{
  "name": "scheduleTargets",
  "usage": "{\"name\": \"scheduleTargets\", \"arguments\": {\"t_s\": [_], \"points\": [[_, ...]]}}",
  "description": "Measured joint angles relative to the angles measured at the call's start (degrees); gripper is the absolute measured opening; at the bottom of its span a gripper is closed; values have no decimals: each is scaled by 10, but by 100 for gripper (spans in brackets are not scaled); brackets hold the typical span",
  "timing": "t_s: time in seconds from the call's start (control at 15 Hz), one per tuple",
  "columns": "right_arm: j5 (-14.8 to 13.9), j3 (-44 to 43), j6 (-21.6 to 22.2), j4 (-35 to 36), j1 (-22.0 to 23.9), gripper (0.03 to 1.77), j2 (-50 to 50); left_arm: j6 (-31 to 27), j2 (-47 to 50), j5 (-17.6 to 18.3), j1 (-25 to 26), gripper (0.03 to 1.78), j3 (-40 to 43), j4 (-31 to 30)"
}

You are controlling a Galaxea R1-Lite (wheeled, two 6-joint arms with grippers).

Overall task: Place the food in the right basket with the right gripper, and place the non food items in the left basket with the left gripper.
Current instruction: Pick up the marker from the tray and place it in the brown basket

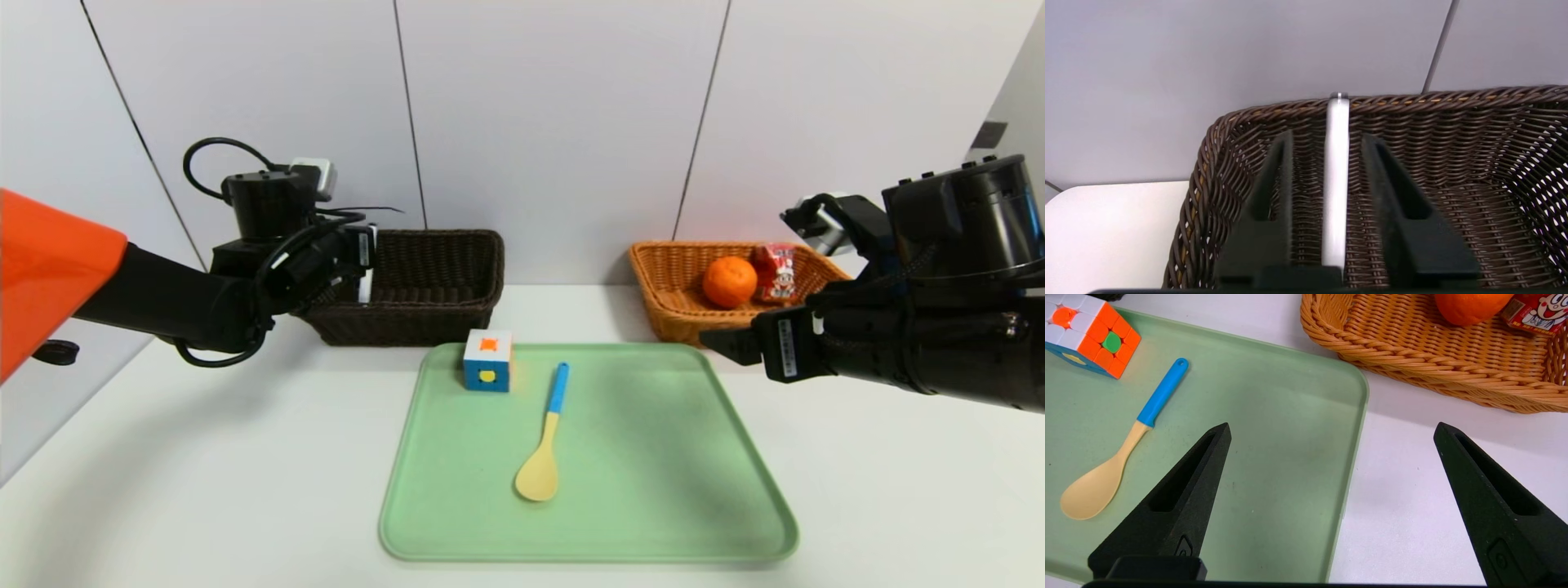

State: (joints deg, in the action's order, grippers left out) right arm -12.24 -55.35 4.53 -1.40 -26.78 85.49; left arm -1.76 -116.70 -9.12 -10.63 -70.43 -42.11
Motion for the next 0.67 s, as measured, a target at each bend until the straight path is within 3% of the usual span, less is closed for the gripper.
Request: {"name": "scheduleTargets", "arguments": {"t_s": [0.13, 0.4, 0.53, 0.67], "points": [[0, 0, 0, 0, 0, 171, 0, -1, -2, -1, 0, 92, 0, -18], [0, 0, 1, 0, 1, 171, -1, -6, 9, 2, 0, 123, -7, -28], [0, 1, 1, 0, 1, 171, -1, -4, 41, 3, -9, 134, -16, 16], [0, 1, 1, 0, 1, 171, 0, 14, 91, 1, -31, 142, -21, 102]]}}
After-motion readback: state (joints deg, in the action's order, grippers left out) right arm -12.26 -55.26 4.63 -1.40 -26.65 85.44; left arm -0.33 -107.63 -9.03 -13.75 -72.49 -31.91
